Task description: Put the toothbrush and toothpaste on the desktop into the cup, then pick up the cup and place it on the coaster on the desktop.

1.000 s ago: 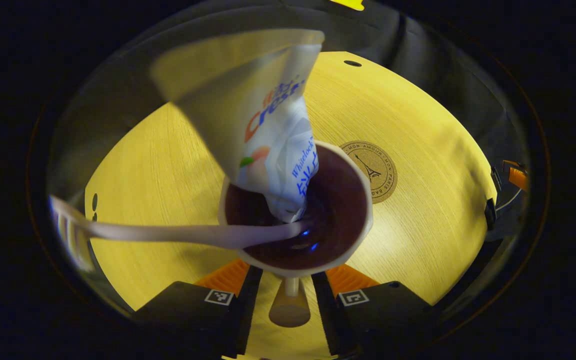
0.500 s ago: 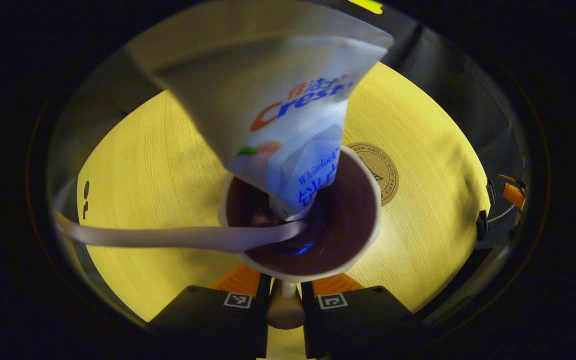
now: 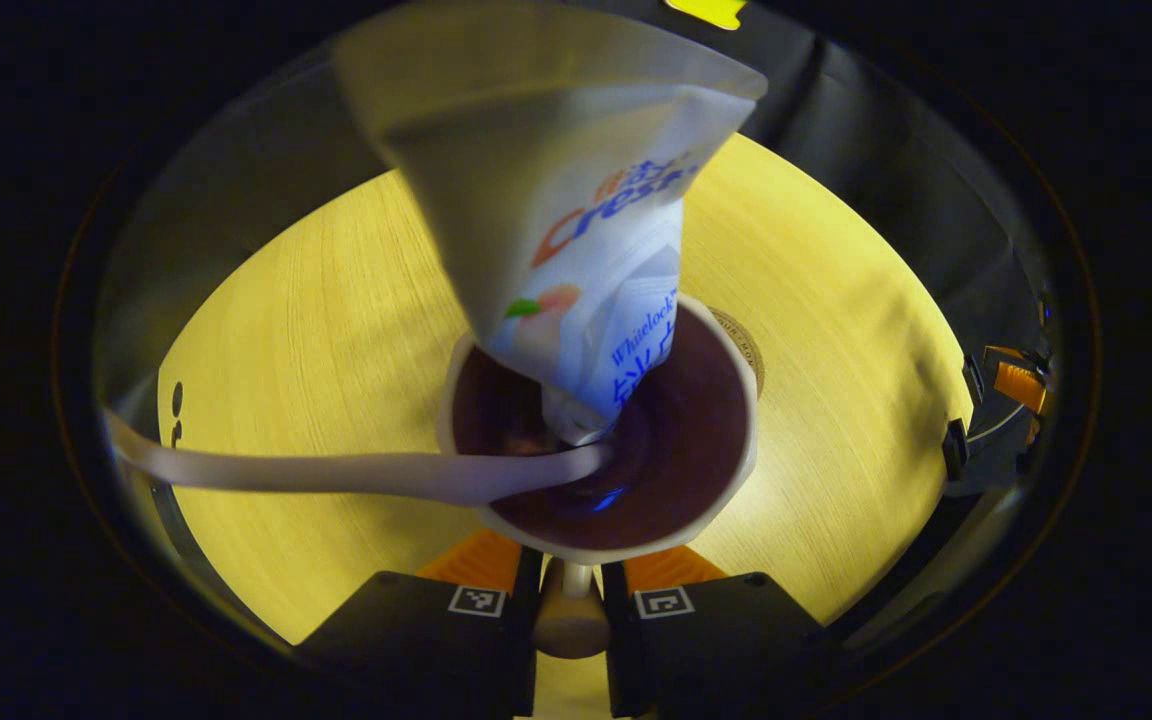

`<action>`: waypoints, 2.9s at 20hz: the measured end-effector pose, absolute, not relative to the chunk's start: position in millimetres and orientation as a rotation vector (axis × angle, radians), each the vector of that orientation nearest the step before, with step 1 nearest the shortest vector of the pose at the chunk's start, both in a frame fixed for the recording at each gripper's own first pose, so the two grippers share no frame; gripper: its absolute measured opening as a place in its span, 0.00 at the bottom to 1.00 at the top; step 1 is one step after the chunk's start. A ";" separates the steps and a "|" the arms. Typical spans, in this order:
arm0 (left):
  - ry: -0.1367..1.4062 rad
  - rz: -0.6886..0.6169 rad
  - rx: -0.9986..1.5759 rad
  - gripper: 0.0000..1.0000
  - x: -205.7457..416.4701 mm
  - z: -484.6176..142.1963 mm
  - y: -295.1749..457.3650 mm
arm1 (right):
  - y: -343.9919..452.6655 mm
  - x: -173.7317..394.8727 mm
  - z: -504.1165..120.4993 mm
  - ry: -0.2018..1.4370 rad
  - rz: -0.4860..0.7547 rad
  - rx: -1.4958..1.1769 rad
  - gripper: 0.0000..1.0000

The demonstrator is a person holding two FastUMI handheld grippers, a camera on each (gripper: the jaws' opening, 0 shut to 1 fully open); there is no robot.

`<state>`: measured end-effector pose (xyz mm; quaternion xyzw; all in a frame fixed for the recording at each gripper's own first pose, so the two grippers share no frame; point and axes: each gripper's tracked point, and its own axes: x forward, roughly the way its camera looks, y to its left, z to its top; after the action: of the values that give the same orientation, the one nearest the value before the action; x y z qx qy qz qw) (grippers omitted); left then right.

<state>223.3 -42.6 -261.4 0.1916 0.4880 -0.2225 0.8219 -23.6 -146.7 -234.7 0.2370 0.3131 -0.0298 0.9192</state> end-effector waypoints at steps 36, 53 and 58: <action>0.929 -0.526 0.516 0.66 227.4 -244.4 -117.8 | -183.1 -53.5 -233.1 0.613 -0.137 0.550 0.57; 0.566 -0.338 0.361 0.94 158.1 -133.1 -69.6 | -123.8 -14.7 -195.1 0.581 0.008 0.472 0.92; 0.471 -0.287 0.247 0.96 122.4 -95.3 -73.8 | -108.0 -6.7 -182.5 0.573 0.051 0.457 0.98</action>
<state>122.4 -73.8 -95.3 0.1218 0.2318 -0.1416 0.9547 -6.7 -108.0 -182.5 0.2235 0.2801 0.0249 0.9333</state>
